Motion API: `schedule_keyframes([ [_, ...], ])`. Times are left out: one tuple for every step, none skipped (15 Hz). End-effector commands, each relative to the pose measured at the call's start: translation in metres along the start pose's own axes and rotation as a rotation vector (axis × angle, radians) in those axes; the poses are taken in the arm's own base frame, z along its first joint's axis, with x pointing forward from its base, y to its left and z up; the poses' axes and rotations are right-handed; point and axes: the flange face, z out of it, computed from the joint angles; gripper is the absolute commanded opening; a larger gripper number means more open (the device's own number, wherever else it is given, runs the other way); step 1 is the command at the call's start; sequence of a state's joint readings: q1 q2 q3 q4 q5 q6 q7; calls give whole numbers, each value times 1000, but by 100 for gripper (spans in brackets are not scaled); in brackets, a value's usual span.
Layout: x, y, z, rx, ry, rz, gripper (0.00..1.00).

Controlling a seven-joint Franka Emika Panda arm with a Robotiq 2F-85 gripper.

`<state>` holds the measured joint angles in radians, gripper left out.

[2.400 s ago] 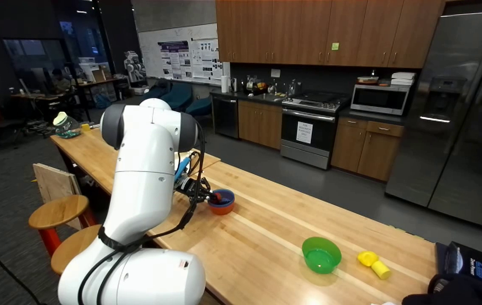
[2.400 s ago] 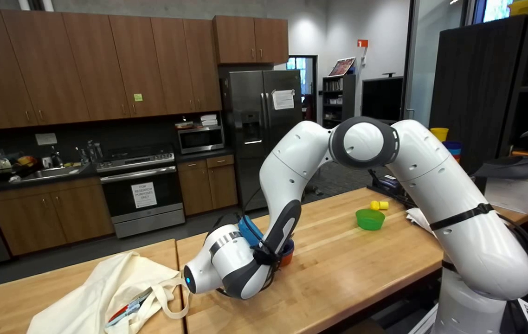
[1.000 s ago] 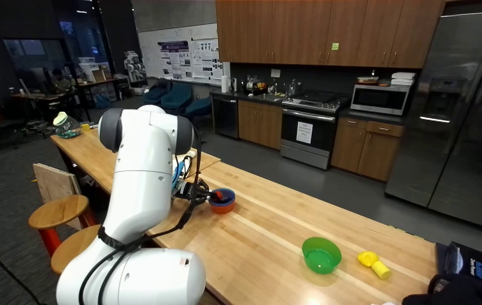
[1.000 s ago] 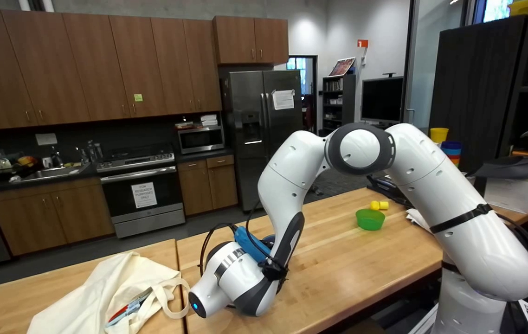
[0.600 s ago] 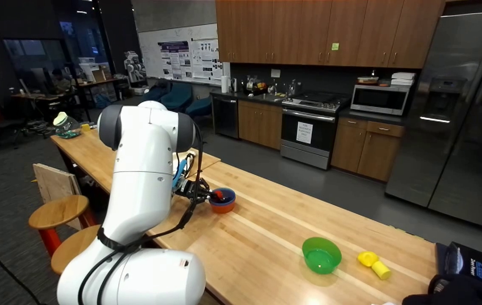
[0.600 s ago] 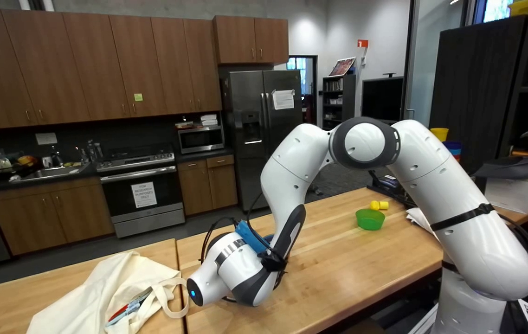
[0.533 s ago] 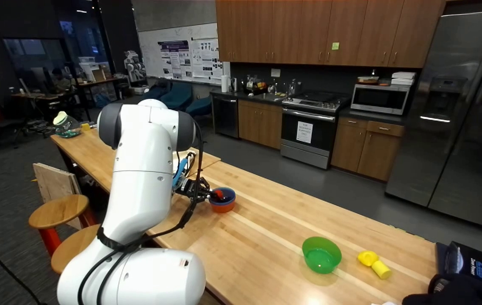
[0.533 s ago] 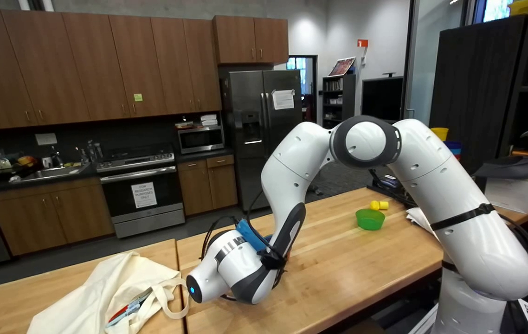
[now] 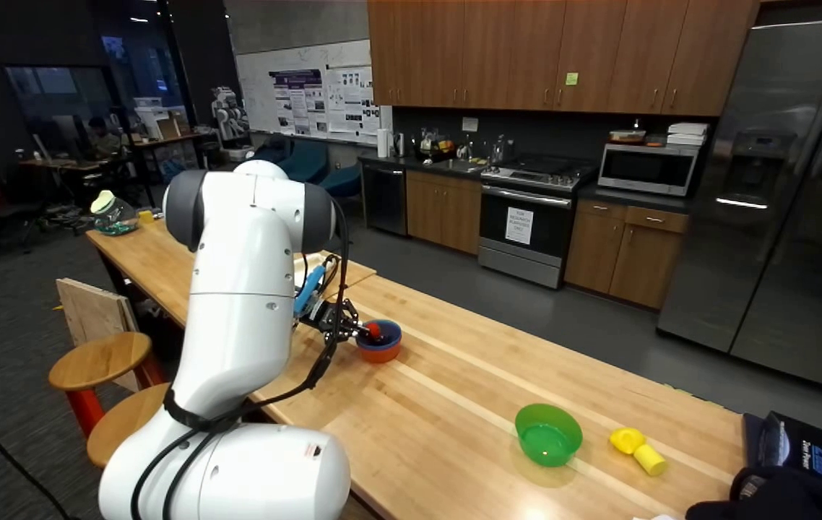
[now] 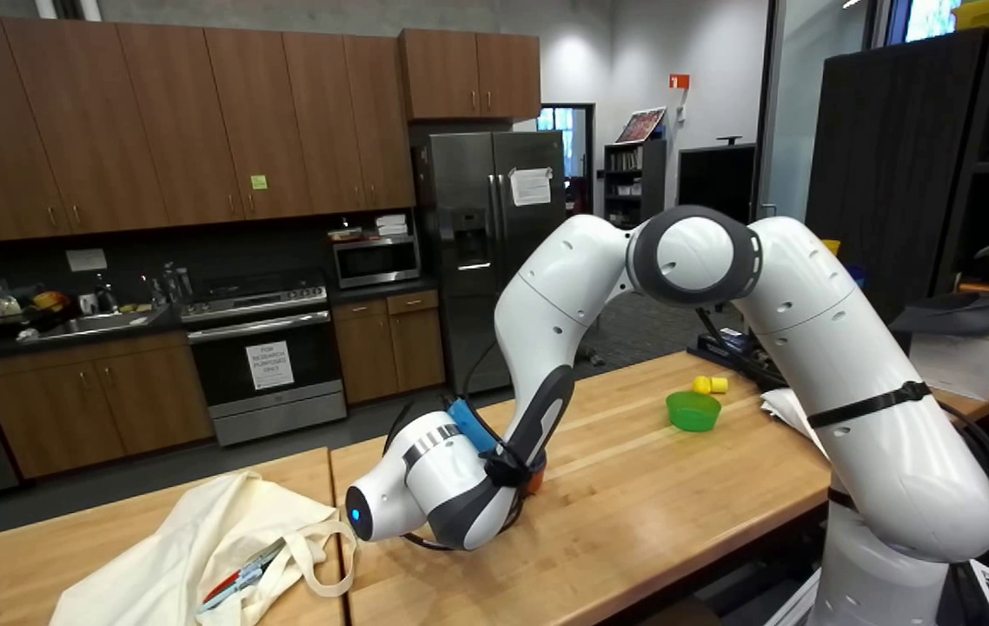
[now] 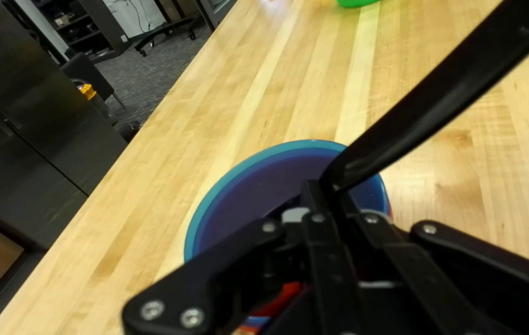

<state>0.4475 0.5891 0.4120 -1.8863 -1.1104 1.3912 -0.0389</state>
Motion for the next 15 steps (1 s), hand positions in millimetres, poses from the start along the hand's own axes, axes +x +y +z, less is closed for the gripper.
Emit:
schedule_keyframes([
  [0,-6,3,42,64,-16,2],
  [-1,-6,3,46,70,-16,2],
  [-1,-5,3,51,75,-13,2],
  [-1,-4,4,54,78,-12,2],
  [-1,-4,4,58,83,-10,2],
  [-2,-3,5,62,90,-10,2],
  [-2,-2,6,69,98,-9,2],
  [-2,-2,7,73,105,-9,2],
  [-2,0,8,77,110,-9,2],
  [-3,1,9,82,118,-10,2],
  [-3,2,10,86,131,-9,2],
  [-4,3,11,90,143,-9,2],
  [-5,4,12,92,157,-9,2],
  [-5,5,13,96,167,-12,2],
  [-6,8,15,99,183,-16,2],
])
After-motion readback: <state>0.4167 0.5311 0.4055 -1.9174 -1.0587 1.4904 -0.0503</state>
